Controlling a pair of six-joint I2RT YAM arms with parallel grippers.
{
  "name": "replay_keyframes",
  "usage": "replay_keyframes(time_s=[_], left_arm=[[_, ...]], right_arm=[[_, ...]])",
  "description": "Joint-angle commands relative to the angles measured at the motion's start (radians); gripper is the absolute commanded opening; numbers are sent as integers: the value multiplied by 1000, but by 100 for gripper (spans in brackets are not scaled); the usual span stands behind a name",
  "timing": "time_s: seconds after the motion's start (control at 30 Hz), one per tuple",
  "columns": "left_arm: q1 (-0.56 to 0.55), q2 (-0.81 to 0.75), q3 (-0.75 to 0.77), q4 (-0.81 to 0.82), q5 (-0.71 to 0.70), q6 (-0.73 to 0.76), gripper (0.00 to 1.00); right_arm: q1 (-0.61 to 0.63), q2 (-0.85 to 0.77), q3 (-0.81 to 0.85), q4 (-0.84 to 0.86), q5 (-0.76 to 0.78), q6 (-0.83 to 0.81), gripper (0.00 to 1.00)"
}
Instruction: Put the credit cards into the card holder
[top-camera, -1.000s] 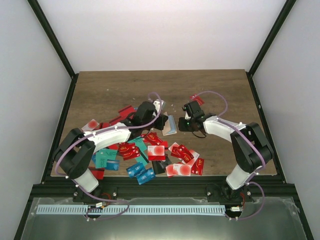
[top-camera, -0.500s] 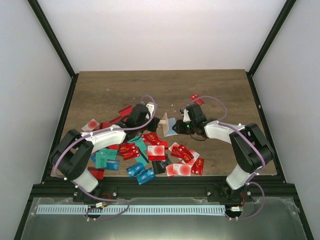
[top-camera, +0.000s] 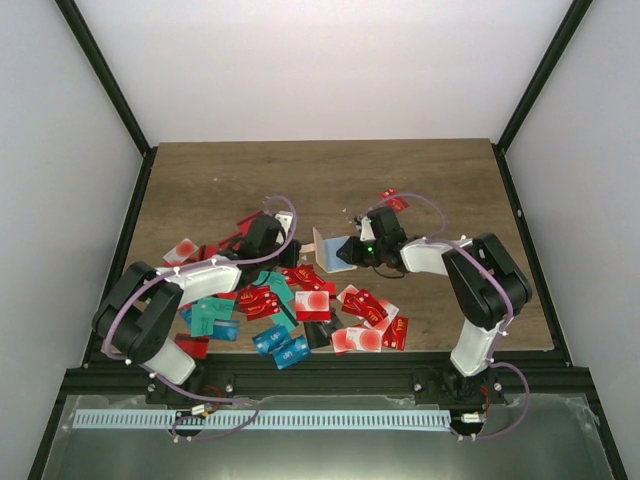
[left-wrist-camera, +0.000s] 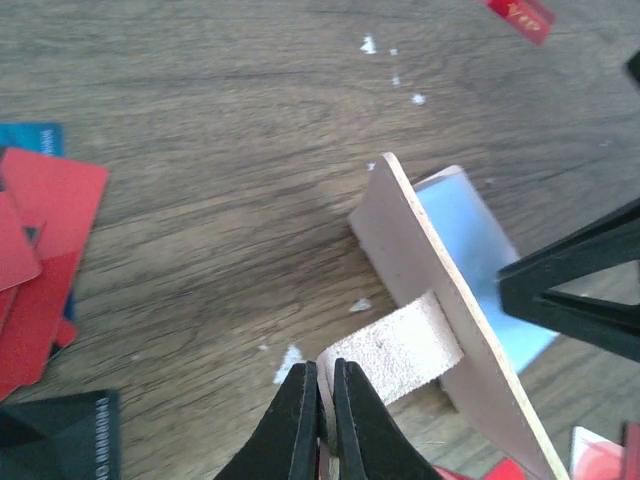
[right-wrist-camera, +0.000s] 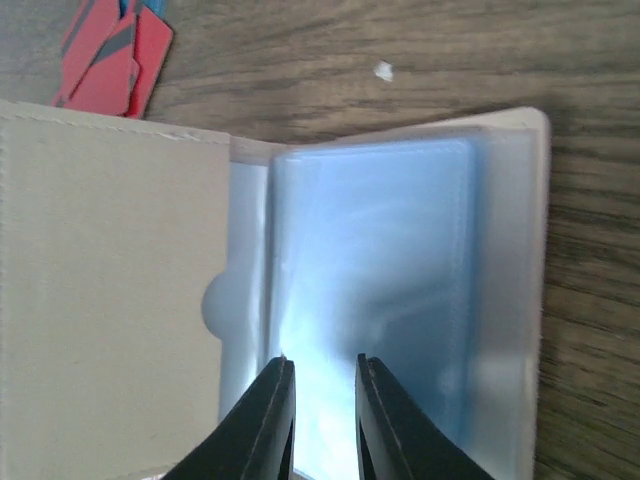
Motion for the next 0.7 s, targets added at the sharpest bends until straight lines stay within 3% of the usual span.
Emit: replay_keyframes(time_s=[0.0, 0.33, 0.67], left_arm=[[6, -12, -13, -48, -124, 8, 5], [6, 74, 10, -92, -203, -10, 5], [-1, 151, 59, -70, -122, -31, 6]], right_arm=[[-4, -12, 47, 51, -46, 8, 19], [23, 23, 83, 107, -193, 4, 20], [24, 114, 157, 115, -252, 4, 22]])
